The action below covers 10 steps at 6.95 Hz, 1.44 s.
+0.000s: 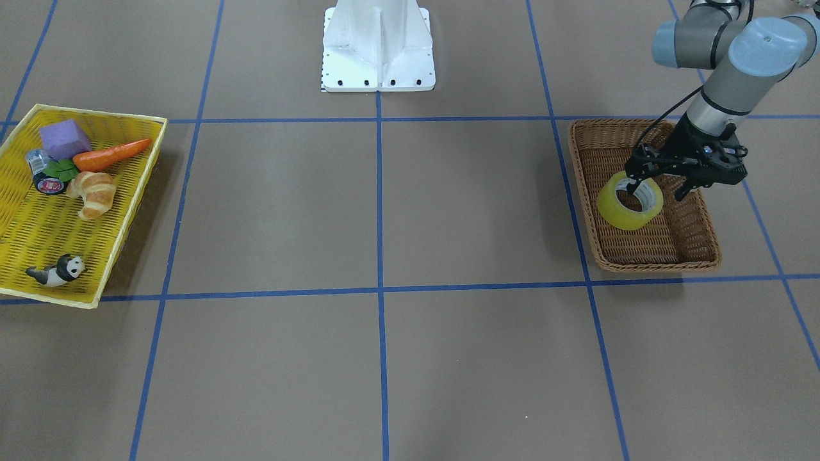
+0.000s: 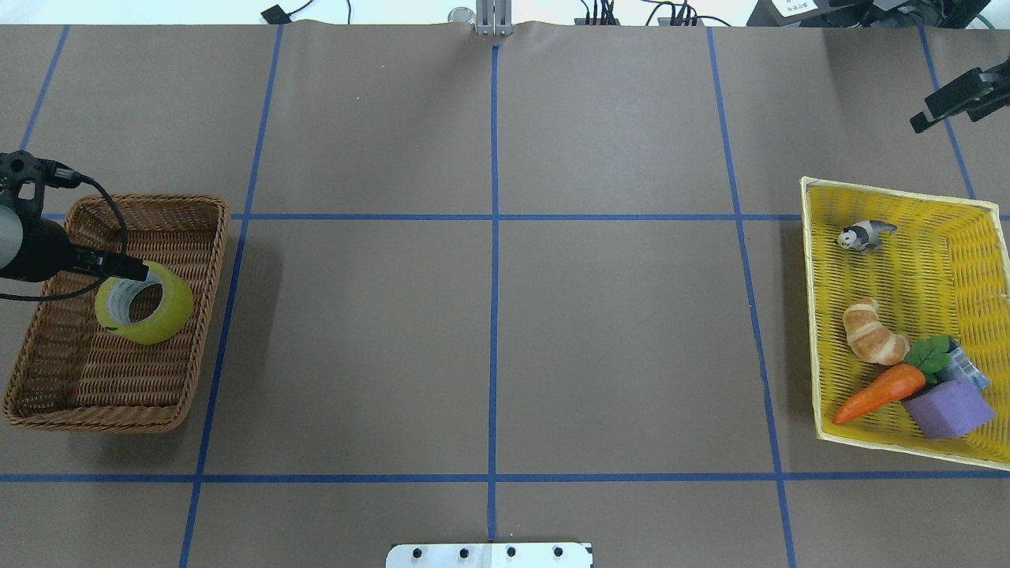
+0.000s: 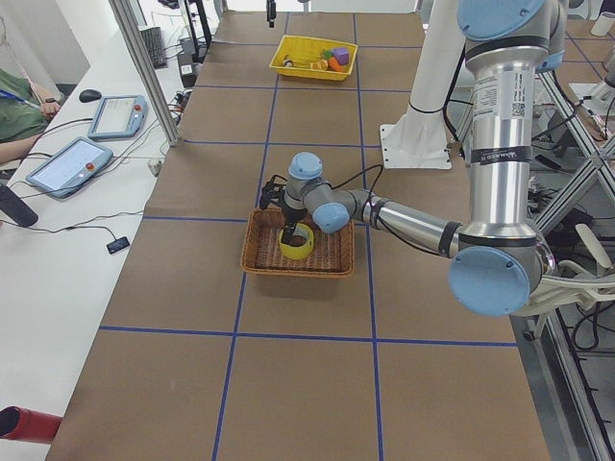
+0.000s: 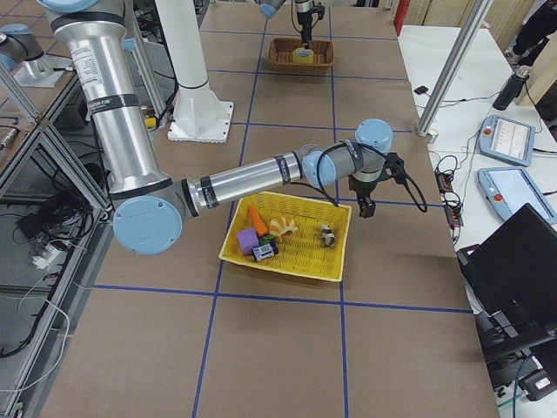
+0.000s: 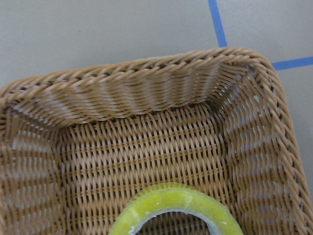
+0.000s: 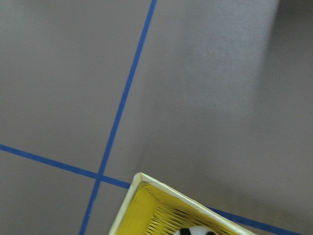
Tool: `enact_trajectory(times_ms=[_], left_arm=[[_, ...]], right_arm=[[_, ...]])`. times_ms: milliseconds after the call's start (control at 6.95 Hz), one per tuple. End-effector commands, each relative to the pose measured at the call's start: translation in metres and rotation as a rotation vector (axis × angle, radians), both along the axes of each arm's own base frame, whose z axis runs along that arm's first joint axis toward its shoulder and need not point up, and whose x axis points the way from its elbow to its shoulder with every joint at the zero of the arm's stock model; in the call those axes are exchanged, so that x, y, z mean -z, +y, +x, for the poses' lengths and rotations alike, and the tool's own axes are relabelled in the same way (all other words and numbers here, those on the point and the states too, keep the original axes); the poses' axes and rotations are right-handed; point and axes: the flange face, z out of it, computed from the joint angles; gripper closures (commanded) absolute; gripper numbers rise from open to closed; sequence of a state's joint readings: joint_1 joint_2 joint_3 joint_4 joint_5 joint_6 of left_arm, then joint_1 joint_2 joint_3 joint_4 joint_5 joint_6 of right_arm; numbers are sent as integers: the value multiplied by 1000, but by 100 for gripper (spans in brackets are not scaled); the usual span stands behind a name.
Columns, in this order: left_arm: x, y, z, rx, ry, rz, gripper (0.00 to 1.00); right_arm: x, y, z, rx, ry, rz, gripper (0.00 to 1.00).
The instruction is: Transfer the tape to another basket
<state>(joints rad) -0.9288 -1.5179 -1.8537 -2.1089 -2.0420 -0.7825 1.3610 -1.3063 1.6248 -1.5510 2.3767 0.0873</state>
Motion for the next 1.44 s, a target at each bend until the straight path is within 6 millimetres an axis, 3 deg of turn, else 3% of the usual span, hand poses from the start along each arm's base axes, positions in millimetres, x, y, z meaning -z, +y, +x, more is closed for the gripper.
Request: enact_trajectory(times_ms=[0, 144, 288, 576, 863, 1151, 1295], left_arm=[[-10, -23, -82, -17, 13, -14, 2], [-40, -11, -124, -74, -51, 42, 2], [-57, -5, -159, -101, -74, 88, 2], [-91, -2, -231, -74, -10, 87, 2], [-146, 1, -273, -39, -41, 20, 2], [-188, 7, -283, -22, -39, -59, 2], [-194, 13, -285, -18, -36, -73, 2]], right_arm=[[-60, 23, 32, 166, 131, -16, 0], [-93, 48, 53, 153, 126, -43, 0], [-111, 71, 59, 122, 134, -93, 0], [-86, 68, 59, 63, 126, -93, 0], [-95, 71, 69, 39, 120, -121, 0], [-108, 83, 94, -1, 63, -156, 0], [-123, 96, 99, -9, 59, -188, 0]])
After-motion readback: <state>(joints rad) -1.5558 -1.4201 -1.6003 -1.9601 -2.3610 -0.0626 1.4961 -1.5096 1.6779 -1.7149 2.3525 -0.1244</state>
